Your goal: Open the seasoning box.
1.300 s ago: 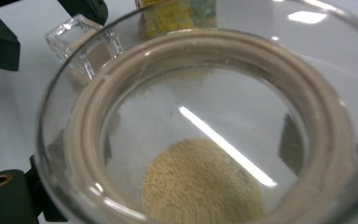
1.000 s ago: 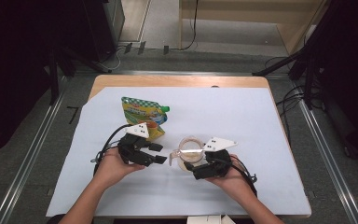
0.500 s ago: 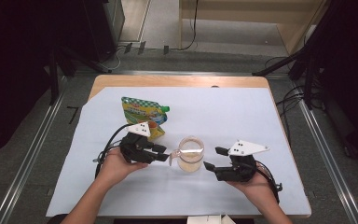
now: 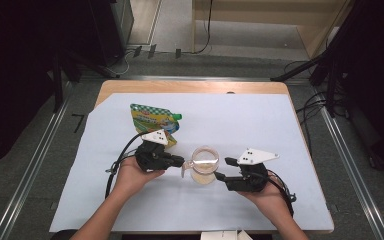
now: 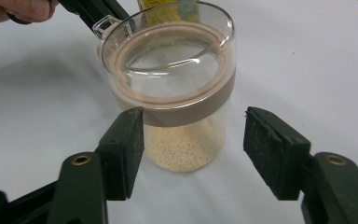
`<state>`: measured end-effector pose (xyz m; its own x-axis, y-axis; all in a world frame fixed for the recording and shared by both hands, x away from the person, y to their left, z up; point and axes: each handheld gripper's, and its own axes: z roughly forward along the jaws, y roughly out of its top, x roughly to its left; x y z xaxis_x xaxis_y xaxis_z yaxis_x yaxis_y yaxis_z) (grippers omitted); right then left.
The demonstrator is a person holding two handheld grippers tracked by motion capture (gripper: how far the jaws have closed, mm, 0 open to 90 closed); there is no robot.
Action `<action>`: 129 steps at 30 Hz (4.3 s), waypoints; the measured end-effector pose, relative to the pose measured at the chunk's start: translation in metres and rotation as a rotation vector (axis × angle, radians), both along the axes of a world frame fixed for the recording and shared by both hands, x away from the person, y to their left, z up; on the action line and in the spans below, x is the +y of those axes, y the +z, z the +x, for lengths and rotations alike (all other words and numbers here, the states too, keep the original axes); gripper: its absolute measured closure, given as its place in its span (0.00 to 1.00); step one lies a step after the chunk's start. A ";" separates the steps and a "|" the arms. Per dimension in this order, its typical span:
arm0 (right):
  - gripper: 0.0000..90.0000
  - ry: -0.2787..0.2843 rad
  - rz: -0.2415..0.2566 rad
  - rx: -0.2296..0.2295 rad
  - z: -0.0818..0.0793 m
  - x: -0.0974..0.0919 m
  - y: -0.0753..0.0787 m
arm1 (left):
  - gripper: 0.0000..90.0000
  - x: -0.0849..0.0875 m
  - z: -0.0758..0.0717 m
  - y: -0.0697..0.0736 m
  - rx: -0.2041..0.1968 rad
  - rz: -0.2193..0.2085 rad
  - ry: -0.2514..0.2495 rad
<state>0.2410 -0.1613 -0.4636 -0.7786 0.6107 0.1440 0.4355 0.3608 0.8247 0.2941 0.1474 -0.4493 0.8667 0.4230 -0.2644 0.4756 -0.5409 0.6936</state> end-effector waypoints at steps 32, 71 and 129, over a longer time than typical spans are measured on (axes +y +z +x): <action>1.00 0.034 0.018 0.093 -0.006 0.002 0.006 | 1.00 -0.011 -0.011 -0.001 0.057 -0.019 -0.058; 1.00 -0.041 0.004 0.080 0.001 -0.005 0.007 | 1.00 -0.044 -0.042 0.005 0.047 -0.022 -0.231; 1.00 0.129 -0.044 0.155 -0.066 0.036 0.002 | 0.57 -0.017 -0.019 0.019 0.064 -0.093 -0.136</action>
<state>0.1749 -0.1252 -0.4619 -0.8216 0.5153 0.2437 0.5036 0.4560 0.7338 0.2746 0.1304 -0.4306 0.8944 0.2738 -0.3536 0.4472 -0.5382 0.7144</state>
